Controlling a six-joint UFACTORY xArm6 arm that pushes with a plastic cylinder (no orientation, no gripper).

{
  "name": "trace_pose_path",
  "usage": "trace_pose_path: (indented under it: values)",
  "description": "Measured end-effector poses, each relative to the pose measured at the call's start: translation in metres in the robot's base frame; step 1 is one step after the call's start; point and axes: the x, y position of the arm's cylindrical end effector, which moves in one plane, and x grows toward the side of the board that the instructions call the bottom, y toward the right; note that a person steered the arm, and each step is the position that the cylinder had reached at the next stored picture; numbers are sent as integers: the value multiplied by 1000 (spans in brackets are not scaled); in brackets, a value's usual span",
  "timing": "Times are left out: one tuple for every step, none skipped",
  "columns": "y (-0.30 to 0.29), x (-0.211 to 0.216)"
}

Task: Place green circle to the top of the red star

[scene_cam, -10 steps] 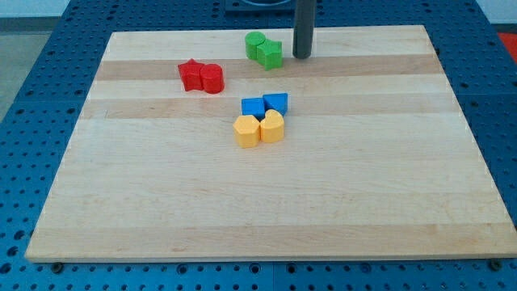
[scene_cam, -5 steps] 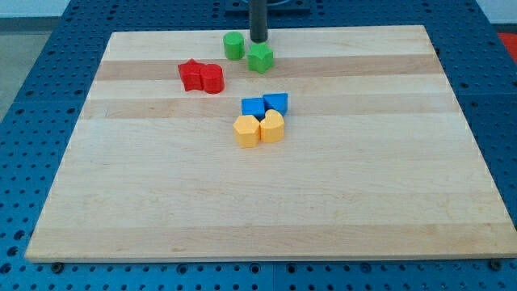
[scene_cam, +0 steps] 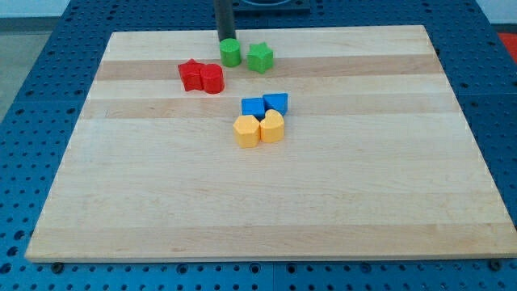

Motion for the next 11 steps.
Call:
trace_pose_path:
  values:
    - [2,4]
    - [-18,18]
    - [-43,29]
    - [-67,31]
    - [-44,6]
    - [12,-21]
    - [54,-20]
    - [57,-3]
    - [52,15]
    - [34,34]
    - [-5,43]
